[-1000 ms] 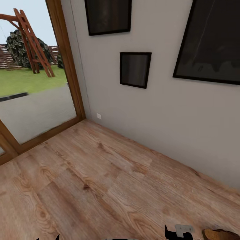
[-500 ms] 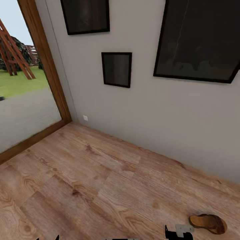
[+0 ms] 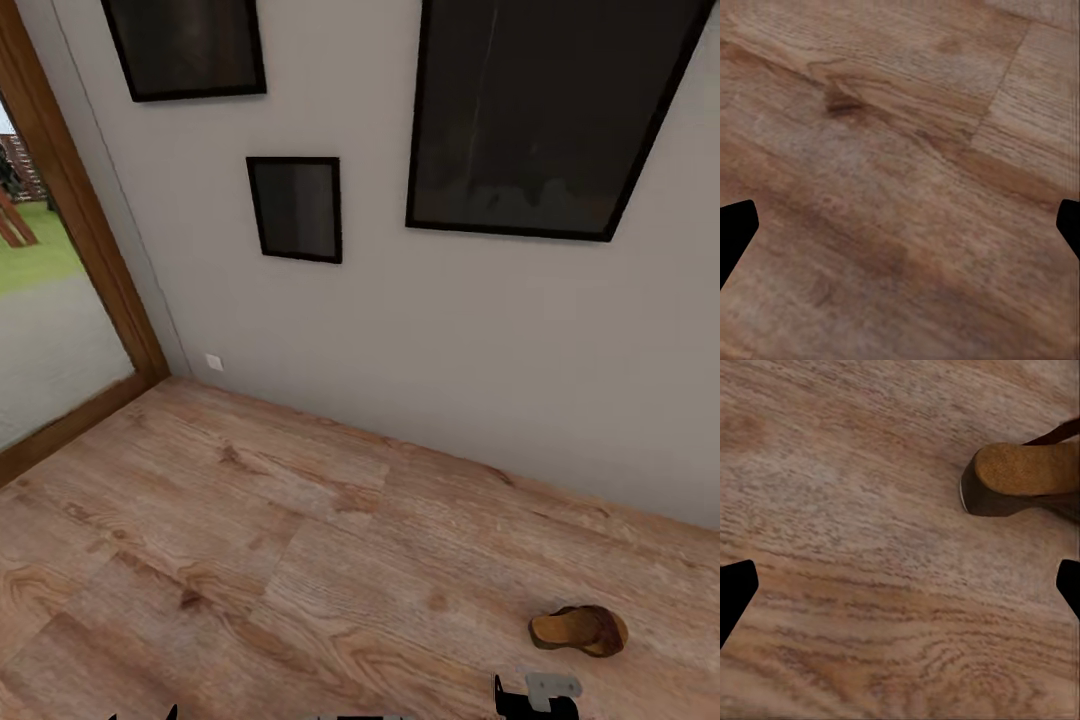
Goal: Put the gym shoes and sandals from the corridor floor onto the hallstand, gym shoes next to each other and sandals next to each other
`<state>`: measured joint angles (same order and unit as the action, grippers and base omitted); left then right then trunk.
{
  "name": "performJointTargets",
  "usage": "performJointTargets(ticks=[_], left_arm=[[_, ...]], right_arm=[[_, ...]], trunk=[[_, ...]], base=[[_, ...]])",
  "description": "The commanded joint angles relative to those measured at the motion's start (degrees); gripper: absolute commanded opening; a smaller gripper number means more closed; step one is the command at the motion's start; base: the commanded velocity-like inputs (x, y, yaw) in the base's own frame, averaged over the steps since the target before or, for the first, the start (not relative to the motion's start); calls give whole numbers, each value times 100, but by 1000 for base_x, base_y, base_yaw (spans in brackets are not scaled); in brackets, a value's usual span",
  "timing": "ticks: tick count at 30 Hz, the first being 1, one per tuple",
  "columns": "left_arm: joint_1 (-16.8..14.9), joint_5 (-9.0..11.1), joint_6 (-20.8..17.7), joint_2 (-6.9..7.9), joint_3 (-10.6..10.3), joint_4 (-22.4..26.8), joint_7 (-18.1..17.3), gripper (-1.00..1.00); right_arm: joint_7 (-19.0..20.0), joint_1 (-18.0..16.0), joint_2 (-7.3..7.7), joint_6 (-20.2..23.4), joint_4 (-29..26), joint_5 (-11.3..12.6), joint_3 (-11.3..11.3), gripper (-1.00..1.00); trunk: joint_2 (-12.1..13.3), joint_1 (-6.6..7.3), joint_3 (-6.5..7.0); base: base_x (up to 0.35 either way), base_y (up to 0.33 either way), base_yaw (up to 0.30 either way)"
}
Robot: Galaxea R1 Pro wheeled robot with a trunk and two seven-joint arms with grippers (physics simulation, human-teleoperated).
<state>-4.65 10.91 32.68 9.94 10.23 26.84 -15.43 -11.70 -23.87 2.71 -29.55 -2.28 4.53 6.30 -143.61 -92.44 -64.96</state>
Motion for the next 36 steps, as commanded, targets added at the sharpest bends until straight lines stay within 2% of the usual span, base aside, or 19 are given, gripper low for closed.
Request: performJointTargets(ticks=[1, 36], left_arm=[[-1, 52, 1, -1, 14, -3, -56, 100], [-2, 16, 16, 1, -28, -3, -64, 100]], right_arm=[[-14, -4, -2, -15, 6, 47, 51, 100], [-16, -6, -8, -15, 11, 48, 56, 100]], trunk=[[-2, 1, -5], [-2, 1, -5]], base=[[0, 0, -267], [0, 0, -267]])
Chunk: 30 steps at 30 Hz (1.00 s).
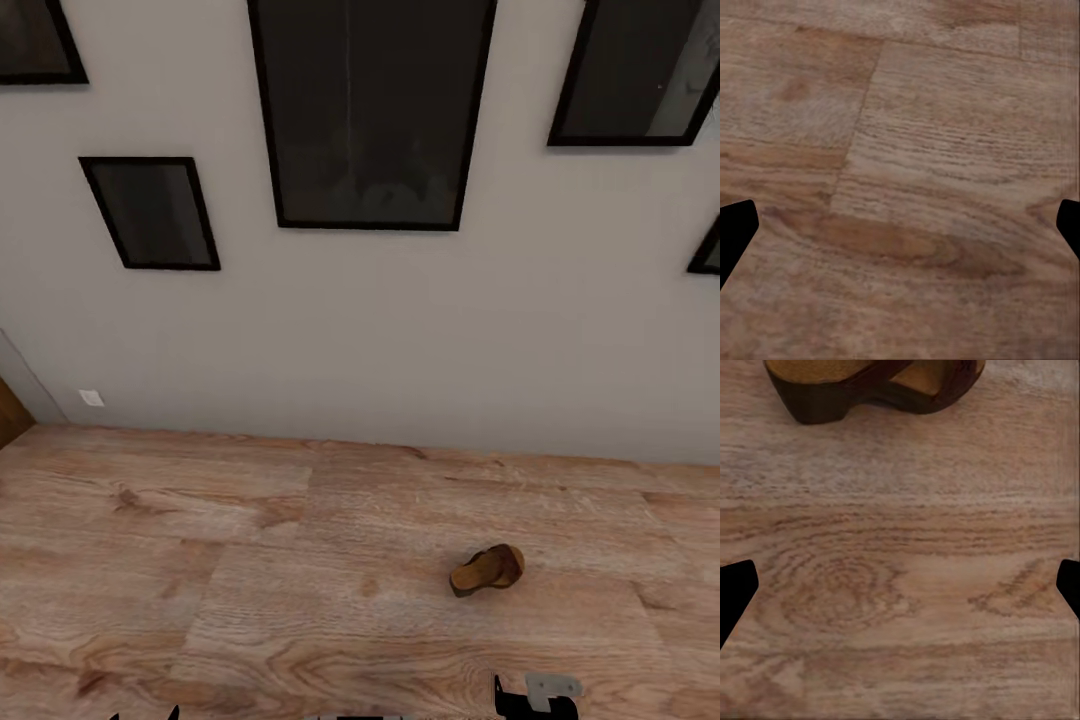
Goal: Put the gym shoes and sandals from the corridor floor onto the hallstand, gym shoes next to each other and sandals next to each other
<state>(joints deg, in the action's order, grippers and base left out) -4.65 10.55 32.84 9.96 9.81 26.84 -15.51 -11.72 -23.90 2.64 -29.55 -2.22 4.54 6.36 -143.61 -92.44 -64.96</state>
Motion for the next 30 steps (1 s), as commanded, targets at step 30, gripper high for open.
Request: performJointTargets(ticks=[30], left_arm=[[-1, 52, 2, 5, 4, -3, -101, 100]], right_arm=[[-13, -2, -1, -15, 11, 47, 49, 100]], trunk=[[-2, 1, -5]], base=[[-29, 165, -267]])
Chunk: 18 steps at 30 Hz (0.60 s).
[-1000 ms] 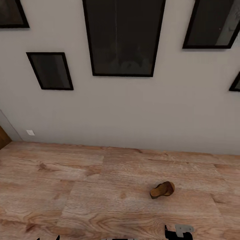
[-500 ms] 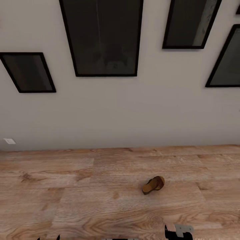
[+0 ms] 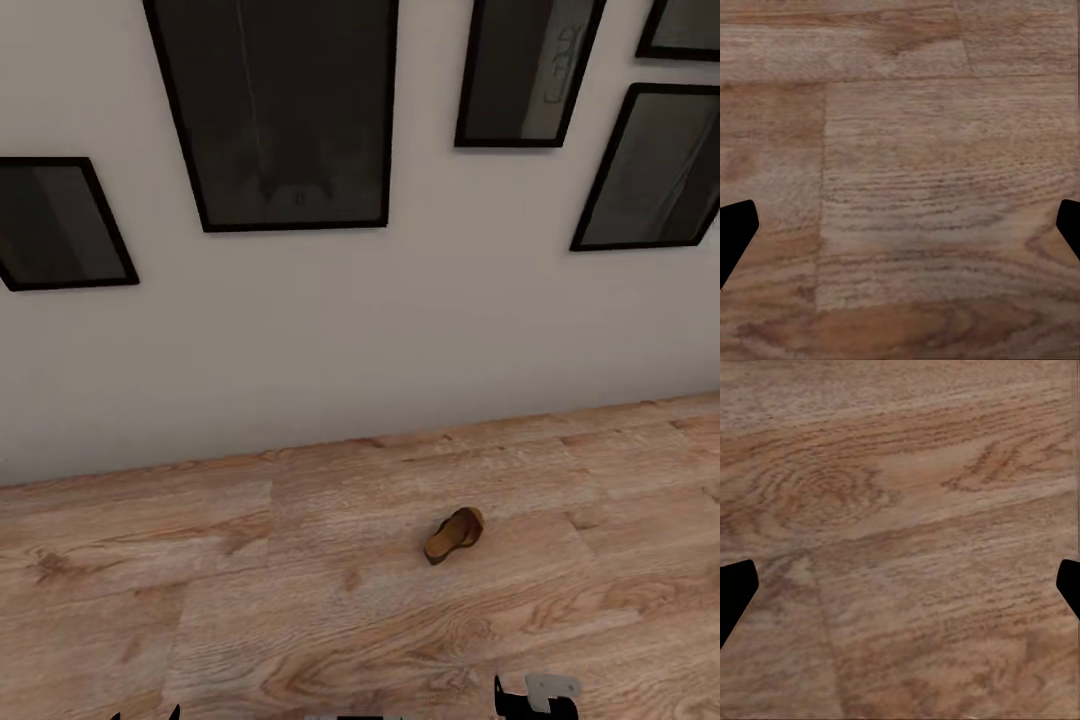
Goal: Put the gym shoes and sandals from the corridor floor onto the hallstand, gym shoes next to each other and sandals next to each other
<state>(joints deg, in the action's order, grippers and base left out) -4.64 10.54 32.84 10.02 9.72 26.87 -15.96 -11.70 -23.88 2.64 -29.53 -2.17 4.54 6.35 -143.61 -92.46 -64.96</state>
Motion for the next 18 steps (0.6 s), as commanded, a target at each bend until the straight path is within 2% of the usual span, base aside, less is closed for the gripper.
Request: performJointTargets(ticks=[1, 7, 18], left_arm=[[-2, 54, 2, -3, 14, -6, -56, 100], [-3, 55, 2, 0, 18, -6, -56, 100], [-2, 61, 3, 0, 21, -5, -56, 100]], right_arm=[[-14, -4, 0, -18, 6, 47, 50, 100], [-9, -5, 0, -18, 6, 47, 50, 100], [-8, -3, 0, -18, 6, 47, 50, 100]], trunk=[[-2, 3, -4], [-2, 3, -4], [-2, 3, 1]], base=[[-184, 213, -267], [-108, 119, -267], [-18, 20, -269]])
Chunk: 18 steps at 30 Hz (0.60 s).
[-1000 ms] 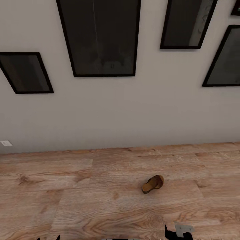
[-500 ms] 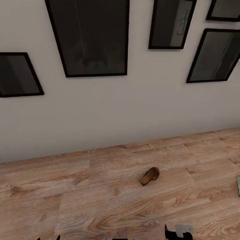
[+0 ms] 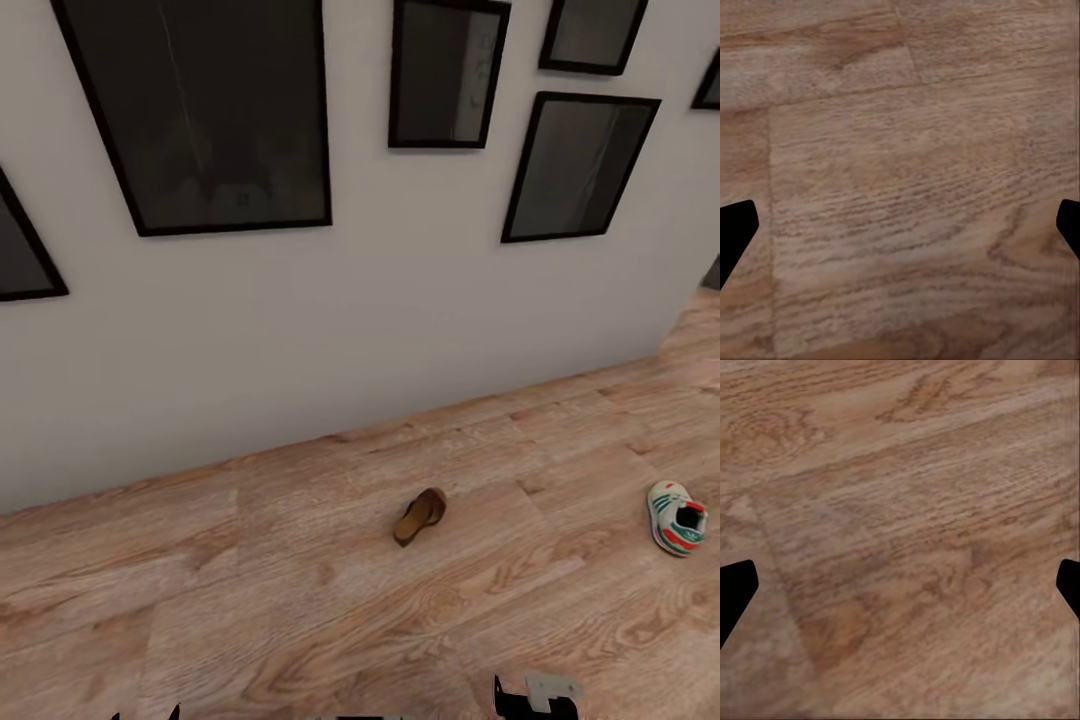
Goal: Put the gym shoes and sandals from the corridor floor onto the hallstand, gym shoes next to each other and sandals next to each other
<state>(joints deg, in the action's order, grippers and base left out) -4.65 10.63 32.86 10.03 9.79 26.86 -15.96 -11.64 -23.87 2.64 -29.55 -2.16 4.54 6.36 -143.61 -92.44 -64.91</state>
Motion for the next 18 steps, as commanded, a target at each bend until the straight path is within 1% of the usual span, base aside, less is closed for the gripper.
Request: performJointTargets(ticks=[1, 18], left_arm=[[-1, 52, 1, -1, 14, -3, -56, 100], [-1, 51, 1, -1, 14, 1, -56, 100]], right_arm=[[-14, -4, 1, -15, 5, 47, 49, 100], [-14, -6, 8, -15, 5, 47, 49, 100]], trunk=[[-2, 1, -2], [-2, 1, 54]], base=[[-4, 4, -278], [-1, 1, -285]])
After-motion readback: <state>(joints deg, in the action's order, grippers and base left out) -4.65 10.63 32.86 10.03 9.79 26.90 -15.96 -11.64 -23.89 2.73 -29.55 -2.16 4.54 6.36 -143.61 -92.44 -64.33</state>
